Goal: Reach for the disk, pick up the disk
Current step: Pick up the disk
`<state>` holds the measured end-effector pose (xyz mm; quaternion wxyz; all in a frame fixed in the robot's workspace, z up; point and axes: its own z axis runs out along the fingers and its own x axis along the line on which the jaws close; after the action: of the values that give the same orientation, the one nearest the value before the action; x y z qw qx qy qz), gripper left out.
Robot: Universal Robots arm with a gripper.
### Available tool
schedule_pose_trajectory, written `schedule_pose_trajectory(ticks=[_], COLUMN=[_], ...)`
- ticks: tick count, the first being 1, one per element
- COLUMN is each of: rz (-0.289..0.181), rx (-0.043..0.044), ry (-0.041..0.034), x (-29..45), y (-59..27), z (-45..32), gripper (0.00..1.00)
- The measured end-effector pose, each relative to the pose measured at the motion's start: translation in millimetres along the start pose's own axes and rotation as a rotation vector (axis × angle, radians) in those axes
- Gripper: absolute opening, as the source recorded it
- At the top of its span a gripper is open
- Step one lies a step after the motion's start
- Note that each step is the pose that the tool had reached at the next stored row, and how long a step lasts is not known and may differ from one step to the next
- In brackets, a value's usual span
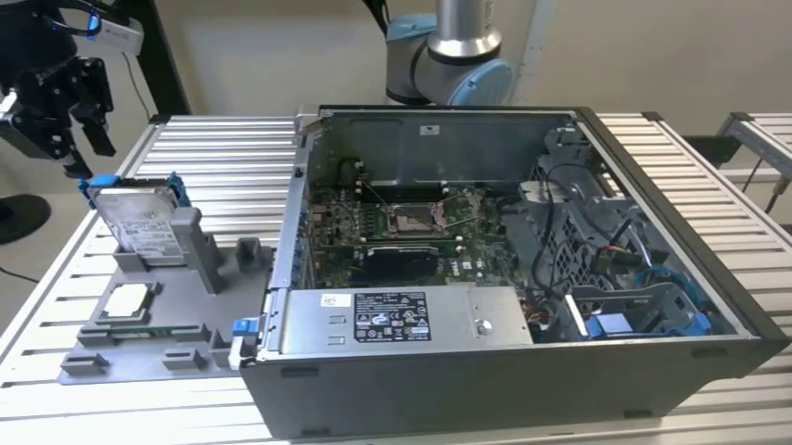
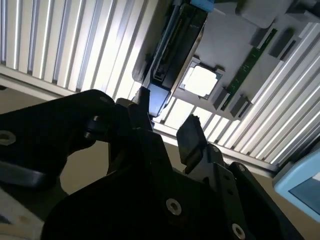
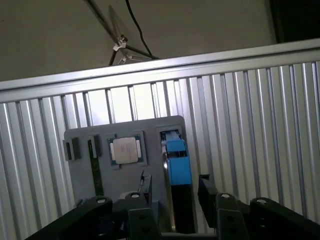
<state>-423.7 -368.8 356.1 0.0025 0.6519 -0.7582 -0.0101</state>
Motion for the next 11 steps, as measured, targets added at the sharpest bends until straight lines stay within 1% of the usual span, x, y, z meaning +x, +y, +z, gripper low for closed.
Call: schedule_pose_trajectory(ticks=[2,4,11], rz=[0.0,0.0,-0.006], rx=[0.0,-0.0001,-0.0001], ry=[0.0,0.0002,0.0002], x=[0.0,0.0,-0.2], y=[-0.1,-0.1,-1.3], z=[0.4,2.7,15.6], gripper=[1.0,1.0,1.0])
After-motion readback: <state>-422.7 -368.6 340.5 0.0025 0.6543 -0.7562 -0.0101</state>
